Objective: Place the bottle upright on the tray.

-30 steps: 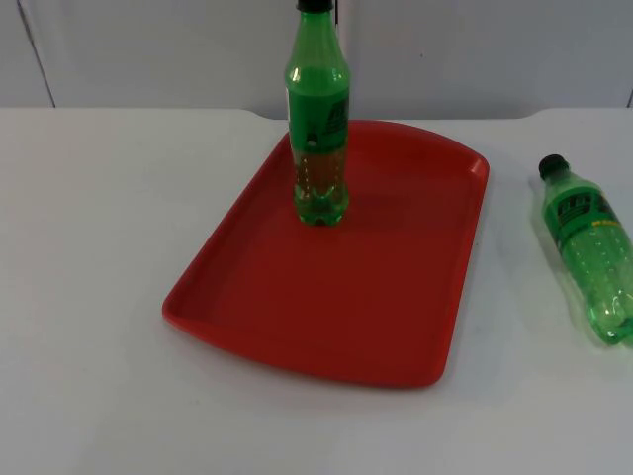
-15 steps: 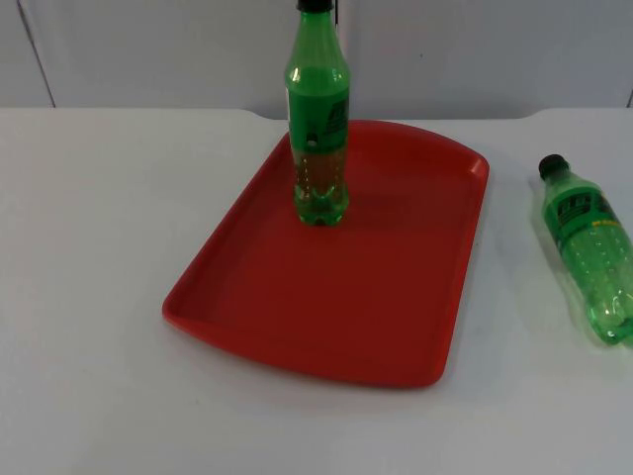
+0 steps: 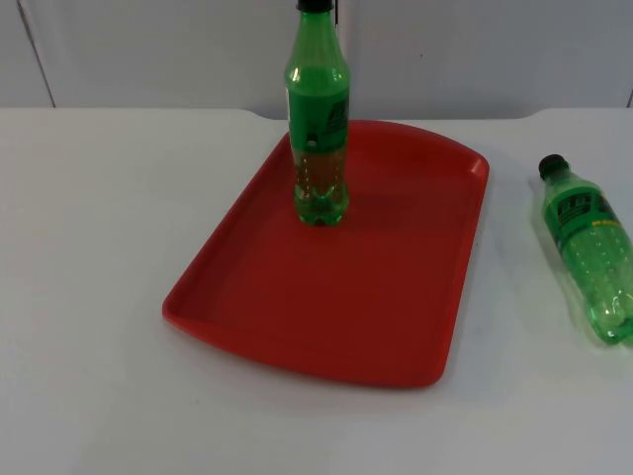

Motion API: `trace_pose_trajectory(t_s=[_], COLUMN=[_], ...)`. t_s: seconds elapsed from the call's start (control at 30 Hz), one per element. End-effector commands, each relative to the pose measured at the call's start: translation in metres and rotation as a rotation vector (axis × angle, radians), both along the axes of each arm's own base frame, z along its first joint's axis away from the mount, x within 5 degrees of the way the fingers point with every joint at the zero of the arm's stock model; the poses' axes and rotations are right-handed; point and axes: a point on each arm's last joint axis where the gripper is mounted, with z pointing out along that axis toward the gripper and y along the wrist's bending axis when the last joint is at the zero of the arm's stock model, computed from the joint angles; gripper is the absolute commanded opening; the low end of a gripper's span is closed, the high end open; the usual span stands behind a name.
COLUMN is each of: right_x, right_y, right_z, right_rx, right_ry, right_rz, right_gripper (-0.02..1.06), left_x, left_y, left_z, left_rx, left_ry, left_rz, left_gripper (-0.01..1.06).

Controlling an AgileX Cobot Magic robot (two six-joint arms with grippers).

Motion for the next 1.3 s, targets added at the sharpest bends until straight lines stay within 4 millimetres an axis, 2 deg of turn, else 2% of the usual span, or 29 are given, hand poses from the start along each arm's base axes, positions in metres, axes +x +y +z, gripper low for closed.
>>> trace_pose_trajectory(t_s=[0.0,0.43,0.53,0.67,0.7,0.8,0.87,0.9,1.03,1.07,1.23,1.27], right_x=[0.000,0.000,0.006,0.031,0.031,0.060,0.087,0.087,0.136,0.136,0.202,0.202], right_y=[0.000,0.000,0.000,0.001,0.001,0.001,0.002,0.002,0.005,0.005,0.008,0.008], right_z=[0.000,0.003,0.011,0.033,0.033,0.049,0.061,0.061,0.077,0.077,0.089,0.089], right_rx=[0.000,0.002,0.001,0.000,0.000,-0.001,0.002,0.002,0.030,0.030,0.039,0.039], right_ry=[-0.007,-0.019,0.009,0.061,0.061,0.111,0.154,0.154,0.233,0.233,0.324,0.324], right_rz=[-0.008,-0.006,-0.006,-0.006,-0.006,-0.005,-0.003,-0.003,0.007,0.007,0.011,0.011], right_gripper=[1.05,1.05,1.05,1.05,1.05,1.05,1.05,1.05,1.04,1.04,1.02,1.02], left_x=[0.000,0.000,0.000,0.000,0.000,0.000,0.000,0.000,0.000,0.000,0.000,0.000], left_y=[-0.001,-0.001,-0.001,-0.001,-0.001,-0.001,-0.001,-0.001,-0.001,-0.001,-0.001,-0.001], left_z=[-0.001,-0.001,-0.001,-0.001,-0.001,-0.001,-0.001,-0.001,-0.001,-0.001,-0.001,-0.001], left_rx=[-0.006,-0.006,-0.006,-0.006,-0.006,-0.006,-0.006,-0.006,-0.006,-0.006,-0.006,-0.006], left_ry=[0.003,0.003,0.003,0.003,0.003,0.003,0.003,0.003,0.003,0.003,0.003,0.003], left_rz=[-0.014,-0.014,-0.014,-0.014,-0.014,-0.014,-0.014,-0.014,-0.014,-0.014,-0.014,-0.014], left_gripper=[1.05,1.05,1.05,1.05,1.05,1.05,1.05,1.05,1.05,1.05,1.05,1.05])
